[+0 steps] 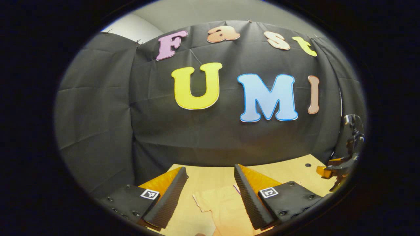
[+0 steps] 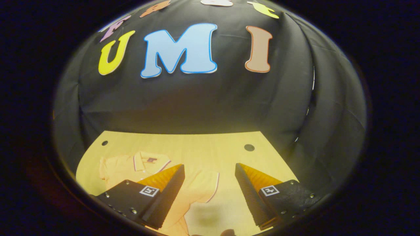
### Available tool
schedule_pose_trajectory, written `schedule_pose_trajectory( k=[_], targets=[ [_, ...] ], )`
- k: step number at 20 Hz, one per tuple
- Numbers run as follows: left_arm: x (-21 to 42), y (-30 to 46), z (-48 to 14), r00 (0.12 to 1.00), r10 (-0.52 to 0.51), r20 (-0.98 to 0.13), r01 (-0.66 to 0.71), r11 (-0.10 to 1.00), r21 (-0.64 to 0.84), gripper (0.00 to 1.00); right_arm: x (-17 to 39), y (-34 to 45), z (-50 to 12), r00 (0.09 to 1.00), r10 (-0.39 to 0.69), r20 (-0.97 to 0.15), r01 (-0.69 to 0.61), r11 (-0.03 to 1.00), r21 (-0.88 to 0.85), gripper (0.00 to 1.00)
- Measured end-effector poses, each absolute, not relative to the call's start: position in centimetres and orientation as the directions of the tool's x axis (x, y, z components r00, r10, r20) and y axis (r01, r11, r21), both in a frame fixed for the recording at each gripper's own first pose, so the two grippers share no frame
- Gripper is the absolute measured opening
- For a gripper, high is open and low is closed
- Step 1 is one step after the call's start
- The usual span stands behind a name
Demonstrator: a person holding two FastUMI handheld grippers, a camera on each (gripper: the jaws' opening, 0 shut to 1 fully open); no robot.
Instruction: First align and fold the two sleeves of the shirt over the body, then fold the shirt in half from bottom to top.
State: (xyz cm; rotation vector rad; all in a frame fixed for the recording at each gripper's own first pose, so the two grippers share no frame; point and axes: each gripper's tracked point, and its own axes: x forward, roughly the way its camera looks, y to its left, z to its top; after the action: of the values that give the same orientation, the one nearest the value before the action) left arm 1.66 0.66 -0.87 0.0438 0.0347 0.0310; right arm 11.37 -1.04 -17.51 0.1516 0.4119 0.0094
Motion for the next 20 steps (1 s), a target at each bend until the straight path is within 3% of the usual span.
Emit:
schedule_pose_trajectory(
  k=[20],
  targets=[
    [3.9, 1.0, -3.0, 0.986, 0.125, -0.109, -0.119, 0.991, 0.06, 0.94, 17.4, 2.4, -35.8, 0.672, 0.15, -0.725, -0.051, 0.986, 0.156, 0.97]
  ],
)
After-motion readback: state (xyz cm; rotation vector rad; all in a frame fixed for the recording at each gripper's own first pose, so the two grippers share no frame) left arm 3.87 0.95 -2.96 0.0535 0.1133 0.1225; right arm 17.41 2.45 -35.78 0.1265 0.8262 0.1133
